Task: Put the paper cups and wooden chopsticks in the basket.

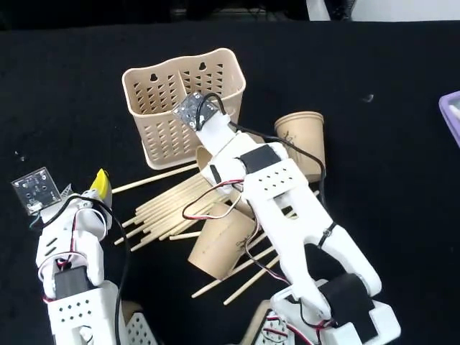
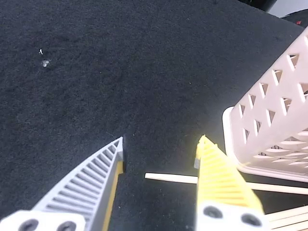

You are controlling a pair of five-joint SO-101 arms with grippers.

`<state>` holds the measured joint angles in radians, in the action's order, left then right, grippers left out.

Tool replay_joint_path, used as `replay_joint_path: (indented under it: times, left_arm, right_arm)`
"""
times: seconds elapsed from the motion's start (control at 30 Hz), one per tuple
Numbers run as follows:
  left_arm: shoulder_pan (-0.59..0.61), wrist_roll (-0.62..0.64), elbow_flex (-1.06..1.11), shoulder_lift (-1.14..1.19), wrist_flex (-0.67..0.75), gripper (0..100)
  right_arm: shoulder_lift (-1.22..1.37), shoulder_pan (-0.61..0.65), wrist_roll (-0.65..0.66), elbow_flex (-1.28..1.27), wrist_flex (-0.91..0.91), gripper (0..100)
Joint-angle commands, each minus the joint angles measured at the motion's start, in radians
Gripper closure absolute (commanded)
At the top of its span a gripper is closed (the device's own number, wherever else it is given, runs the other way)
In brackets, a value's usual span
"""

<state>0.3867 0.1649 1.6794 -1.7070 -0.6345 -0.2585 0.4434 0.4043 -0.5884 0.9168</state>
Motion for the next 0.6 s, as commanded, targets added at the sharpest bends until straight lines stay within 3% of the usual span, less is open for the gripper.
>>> replay_joint_path:
  times: [0.0, 0.17, 0.33, 0.57]
  left_arm:
    - [0.002, 0.003, 0.025, -0.011, -0.003, 76]
    - [0.002, 0.003, 0.025, -0.011, -0.003, 76]
    - [0.002, 0.003, 0.025, -0.011, -0.003, 76]
    - [0.002, 0.003, 0.025, -0.011, -0.003, 76]
  right_arm:
    - [-0.010, -0.009, 0.003, 0.045, -0.002, 78.7]
    - [-0.010, -0.063, 0.008, 0.044, -0.002, 99.3]
    - [-0.012, -0.138, 0.002, 0.047, 0.009, 95.7]
    - [-0.047, -0.152, 0.002, 0.139, 0.184, 98.5]
